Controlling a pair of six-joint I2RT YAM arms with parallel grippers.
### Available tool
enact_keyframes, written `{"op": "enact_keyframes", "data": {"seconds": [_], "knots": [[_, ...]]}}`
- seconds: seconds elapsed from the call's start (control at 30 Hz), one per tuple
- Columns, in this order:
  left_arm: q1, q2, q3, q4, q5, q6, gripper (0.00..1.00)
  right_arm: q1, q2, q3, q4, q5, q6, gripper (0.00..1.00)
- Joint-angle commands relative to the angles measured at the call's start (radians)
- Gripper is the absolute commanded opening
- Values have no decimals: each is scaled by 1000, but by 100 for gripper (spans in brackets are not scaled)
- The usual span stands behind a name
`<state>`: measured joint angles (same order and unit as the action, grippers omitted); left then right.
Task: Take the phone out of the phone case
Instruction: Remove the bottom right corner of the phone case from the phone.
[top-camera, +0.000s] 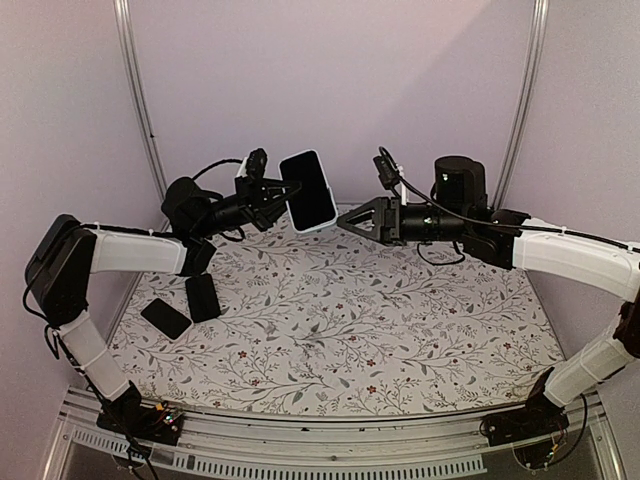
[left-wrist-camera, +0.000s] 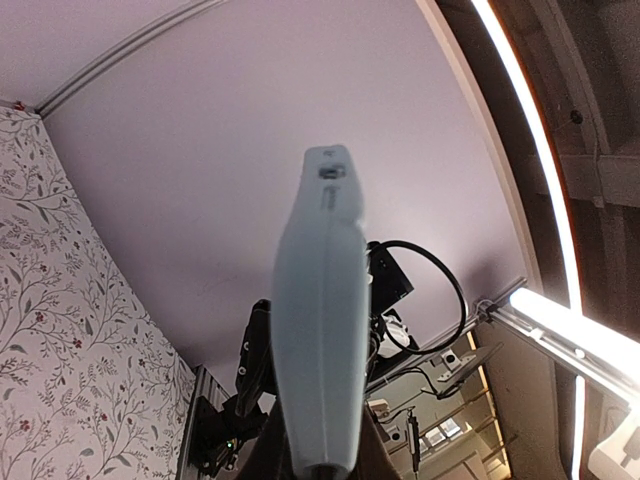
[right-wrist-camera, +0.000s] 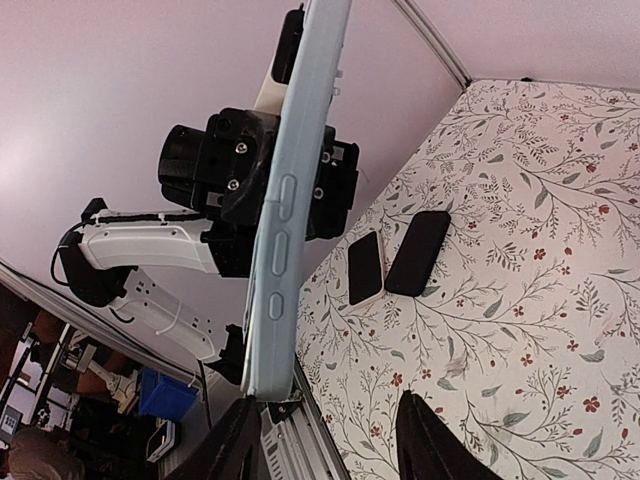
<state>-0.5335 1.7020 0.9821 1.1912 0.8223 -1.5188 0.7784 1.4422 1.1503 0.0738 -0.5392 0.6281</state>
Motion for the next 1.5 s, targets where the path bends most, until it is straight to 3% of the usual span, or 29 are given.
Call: {"op": "enact_keyframes", "data": {"seconds": [0.0, 0.93, 1.47], "knots": [[7, -5, 13, 67, -13, 8, 0, 9, -4, 18, 3, -10, -8, 47], [6, -5, 32, 94, -7, -16, 0, 9, 32, 35, -21, 4, -7, 46], [-20, 10, 35, 166, 17, -35, 0, -19, 84, 13, -49, 9, 80, 43]]}}
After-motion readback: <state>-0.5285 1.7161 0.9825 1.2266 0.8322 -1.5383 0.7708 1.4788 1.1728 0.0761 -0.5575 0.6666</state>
